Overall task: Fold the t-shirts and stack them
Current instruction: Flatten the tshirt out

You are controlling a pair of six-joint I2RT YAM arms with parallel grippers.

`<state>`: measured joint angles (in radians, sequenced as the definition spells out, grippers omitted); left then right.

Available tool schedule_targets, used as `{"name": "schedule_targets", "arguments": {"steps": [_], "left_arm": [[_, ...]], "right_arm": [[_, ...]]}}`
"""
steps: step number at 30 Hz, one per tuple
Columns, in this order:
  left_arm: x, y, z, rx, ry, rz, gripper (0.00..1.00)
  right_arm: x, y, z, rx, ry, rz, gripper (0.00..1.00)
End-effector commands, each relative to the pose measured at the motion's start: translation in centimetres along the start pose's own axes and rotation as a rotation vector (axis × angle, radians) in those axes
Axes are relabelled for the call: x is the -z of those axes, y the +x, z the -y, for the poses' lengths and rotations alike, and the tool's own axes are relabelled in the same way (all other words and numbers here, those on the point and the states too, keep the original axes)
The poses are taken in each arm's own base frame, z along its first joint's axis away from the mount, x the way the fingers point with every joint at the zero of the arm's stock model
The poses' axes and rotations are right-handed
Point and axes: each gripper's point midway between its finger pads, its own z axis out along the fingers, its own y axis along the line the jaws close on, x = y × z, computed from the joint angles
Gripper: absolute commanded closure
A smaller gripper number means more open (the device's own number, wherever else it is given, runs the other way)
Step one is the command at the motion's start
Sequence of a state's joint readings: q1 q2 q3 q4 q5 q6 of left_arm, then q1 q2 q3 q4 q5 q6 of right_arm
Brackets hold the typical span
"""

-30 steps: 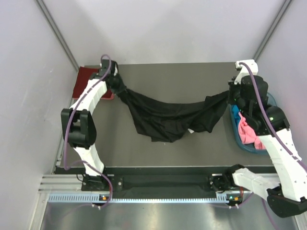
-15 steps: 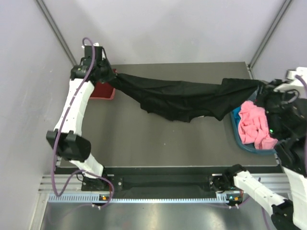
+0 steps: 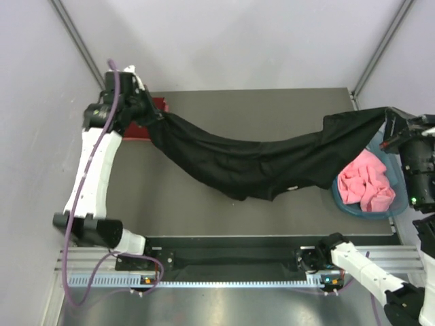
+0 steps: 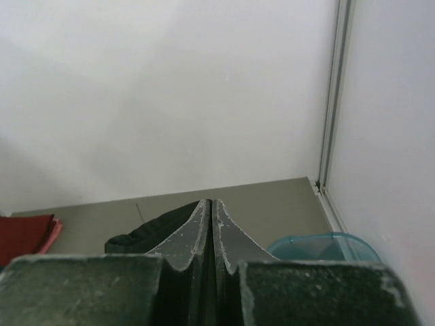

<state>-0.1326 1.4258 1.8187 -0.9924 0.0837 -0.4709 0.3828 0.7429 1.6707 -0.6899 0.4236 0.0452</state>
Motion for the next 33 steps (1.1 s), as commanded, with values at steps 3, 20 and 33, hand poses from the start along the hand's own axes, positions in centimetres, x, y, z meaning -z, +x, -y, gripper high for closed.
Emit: {"name": "schedule_targets", "arguments": {"steps": [3,20,33], "left_arm": [[-11.3,7.6,-2.0,0.047,0.010,-0.310,1.00],[-9.1,11.5,6.4,-0.269,0.231,-0.135,0.60],[-6.0,33.8,5.5,0.036,0.151,-0.397,0.60]], "right_arm": [[-3.8,5.6,-0.4,0.077,0.066,-0.159,1.00],[-9.8,22.8,-4.3,0.081,0.017,-0.511,1.00],[-9.4,23.6,-5.0,0.064,-0.039,-0.510,1.00]]}}
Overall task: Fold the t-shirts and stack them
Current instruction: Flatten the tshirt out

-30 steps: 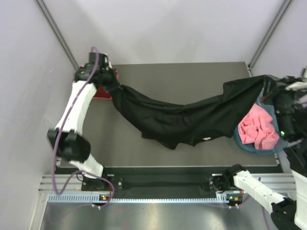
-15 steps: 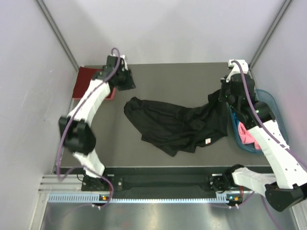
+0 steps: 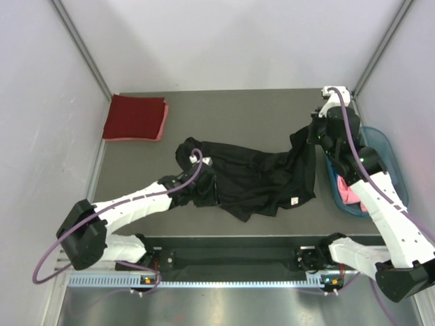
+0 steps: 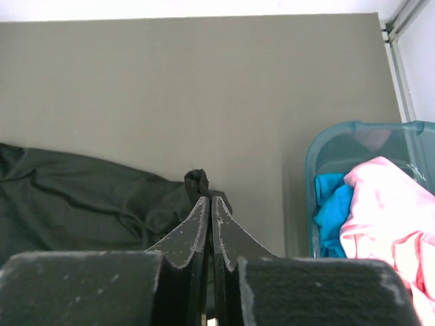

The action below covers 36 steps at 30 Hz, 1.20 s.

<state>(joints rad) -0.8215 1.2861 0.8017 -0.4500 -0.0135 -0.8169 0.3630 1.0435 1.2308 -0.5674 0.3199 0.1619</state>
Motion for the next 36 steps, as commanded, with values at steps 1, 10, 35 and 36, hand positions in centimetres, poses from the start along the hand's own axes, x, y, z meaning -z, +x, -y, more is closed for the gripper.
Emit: {"name": "schedule_targets", "arguments": {"steps": [1,10,35,36], "left_arm": [[-1.2,-1.5,2.0,0.147,0.051,0.104,0.59],[-4.0,0.9,2.5,0.032,0.032,0.062,0.60],[-6.1,2.1,1.1,-0.127,-0.095,0.025,0.84],[-6.2,2.1,1.1,-0.128,-0.094,0.026,0.89]], "right_arm": [[0.8,-1.7,-0.1,-0.033,-0.028,0.071,1.00],[1.6,-2.3,-0.1,-0.030,-0.044,0.094,1.00],[1.6,-2.2,-0.1,-0.030,-0.042,0.097,1.00],[1.6,-2.1,-0.1,-0.029,-0.042,0.094,1.00]]}}
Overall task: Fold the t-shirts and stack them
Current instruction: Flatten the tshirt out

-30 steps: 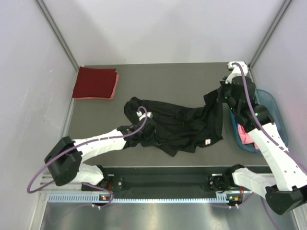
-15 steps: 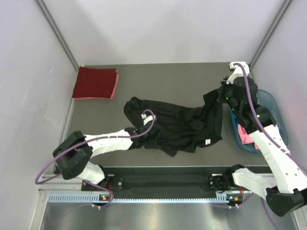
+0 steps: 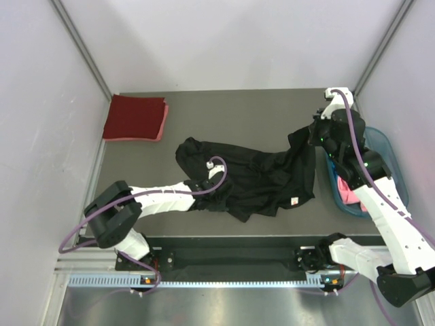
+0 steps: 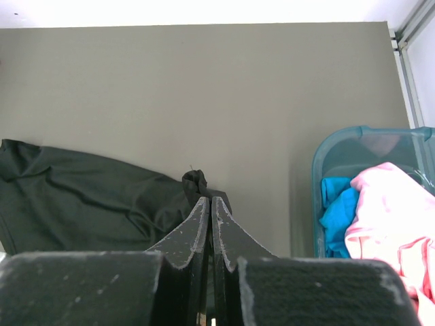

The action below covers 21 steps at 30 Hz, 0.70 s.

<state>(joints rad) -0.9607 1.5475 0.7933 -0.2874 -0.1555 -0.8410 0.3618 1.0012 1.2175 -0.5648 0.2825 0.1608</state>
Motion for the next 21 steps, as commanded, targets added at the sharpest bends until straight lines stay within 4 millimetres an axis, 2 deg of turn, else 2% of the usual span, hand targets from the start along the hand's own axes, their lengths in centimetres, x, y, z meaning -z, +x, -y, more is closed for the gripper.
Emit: {"name": "schedule_targets", "arguments": {"steps": [1,2,4,7,8,9,12,13,15,16,18,19,20,21], "left_arm": [[0.3,-1.4,1.3,-0.031,0.019,0.042,0.92],[0.4,-1.7,1.6,-0.030,0.024,0.045,1.00],[0.8,-1.5,1.5,-0.020,0.010,0.029,1.00],[2.5,-2.2,1.9,0.020,0.005,0.031,1.00],[3.8,-3.1,2.5,0.037,0.031,0.058,1.00],[4.5,-3.1,2.2,0.045,0.014,0.054,1.00],[7.7,-5.4,2.0,0.035,-0.008,0.129,1.00],[9.4,-7.4,2.4,0.044,-0.008,0.198,1.00],[11.1,-8.7,1.7,0.024,-0.049,0.240,1.00],[12.4,-10.1,2.1,0.027,-0.046,0.283,1.00],[13.7,-11.9,0.3,0.029,-0.104,0.326,1.00],[14.7,-13.0,0.2,0.041,-0.101,0.347,1.00],[15.3,-13.5,-0.5,0.046,-0.112,0.348,1.00],[15.9,-14.9,-2.1,0.056,-0.143,0.368,1.00]], "right_arm": [[0.5,-1.7,0.2,-0.018,-0.001,0.071,1.00],[0.5,-1.8,0.3,-0.019,0.000,0.074,1.00],[0.5,-1.9,0.4,-0.016,0.008,0.074,1.00],[0.6,-2.1,0.7,-0.013,0.019,0.078,1.00],[0.7,-2.3,0.8,-0.015,0.023,0.083,1.00],[0.7,-2.3,1.0,-0.014,0.034,0.082,1.00],[1.0,-2.8,1.5,-0.027,0.062,0.102,1.00],[1.1,-2.8,1.6,-0.029,0.063,0.106,1.00],[1.2,-3.0,1.7,-0.038,0.069,0.110,1.00],[1.1,-2.9,1.7,-0.039,0.070,0.107,1.00],[1.2,-3.5,2.0,-0.043,0.088,0.117,1.00],[1.1,-3.4,2.4,-0.044,0.111,0.106,1.00],[1.5,-4.4,3.0,-0.060,0.143,0.127,1.00],[1.6,-4.9,3.2,-0.063,0.150,0.132,1.00]]}}
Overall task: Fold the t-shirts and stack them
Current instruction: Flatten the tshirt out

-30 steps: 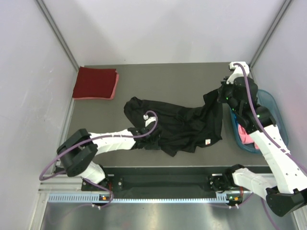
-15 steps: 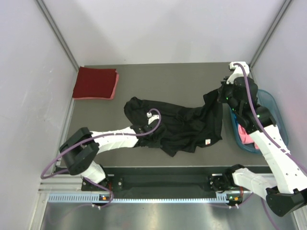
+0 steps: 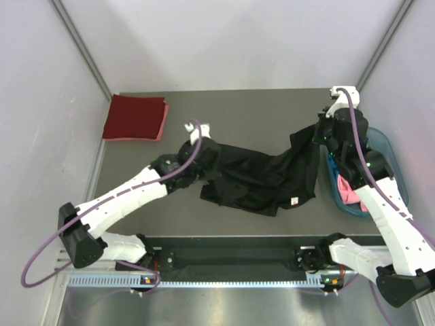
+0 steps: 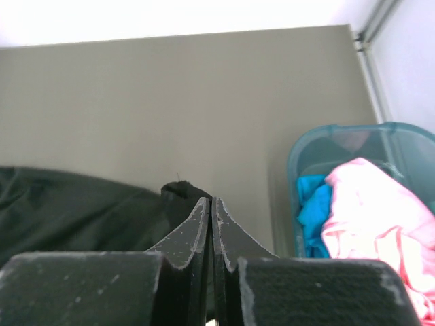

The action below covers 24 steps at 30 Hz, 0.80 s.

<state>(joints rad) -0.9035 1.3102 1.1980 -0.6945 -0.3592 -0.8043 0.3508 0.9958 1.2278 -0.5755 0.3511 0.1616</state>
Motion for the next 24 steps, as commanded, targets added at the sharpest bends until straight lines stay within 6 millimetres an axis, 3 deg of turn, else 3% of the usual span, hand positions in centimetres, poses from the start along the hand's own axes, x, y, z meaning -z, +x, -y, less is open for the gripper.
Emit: {"name": "schedule_targets", "arguments": {"steps": [1,3,4,6,7,11,12,14,15,19,22,24], "left_arm": [[2.2,-4.9,-4.5,-0.021,-0.123,0.090,1.00],[3.2,-8.4,-6.9,-0.005,-0.160,0.148,1.00],[5.0,-11.3,-6.8,0.019,-0.140,0.218,1.00],[7.2,-15.2,-8.0,0.022,-0.165,0.320,1.00],[9.6,-18.1,-7.1,0.032,-0.139,0.405,1.00],[15.9,-24.5,-5.2,0.029,-0.090,0.593,1.00],[18.9,-26.4,-4.7,0.042,-0.067,0.668,1.00],[21.1,-27.7,-4.7,0.058,-0.070,0.714,1.00],[23.9,-28.8,-4.5,0.083,-0.042,0.776,1.00],[29.2,-28.8,-4.3,0.140,0.060,0.849,1.00],[28.9,-26.7,-4.0,0.142,0.111,0.772,1.00],[27.2,-25.0,-3.9,0.141,0.120,0.692,1.00]], "right_arm": [[1.0,-4.7,2.1,-0.060,0.088,0.110,1.00],[1.9,-6.8,2.1,-0.062,0.076,0.153,1.00],[2.2,-7.6,2.2,-0.062,0.077,0.169,1.00],[3.5,-10.3,2.4,-0.086,0.078,0.231,1.00],[4.1,-11.3,2.5,-0.094,0.079,0.258,1.00],[8.5,-17.0,3.9,-0.155,0.094,0.431,1.00],[10.1,-18.5,4.3,-0.177,0.094,0.495,1.00],[12.9,-20.7,4.9,-0.192,0.081,0.590,1.00],[15.1,-22.1,5.3,-0.212,0.064,0.667,1.00],[20.8,-24.0,4.8,-0.202,-0.059,0.811,1.00],[22.9,-23.5,4.6,-0.192,-0.118,0.827,1.00],[23.7,-22.5,4.9,-0.190,-0.119,0.811,1.00]]}}
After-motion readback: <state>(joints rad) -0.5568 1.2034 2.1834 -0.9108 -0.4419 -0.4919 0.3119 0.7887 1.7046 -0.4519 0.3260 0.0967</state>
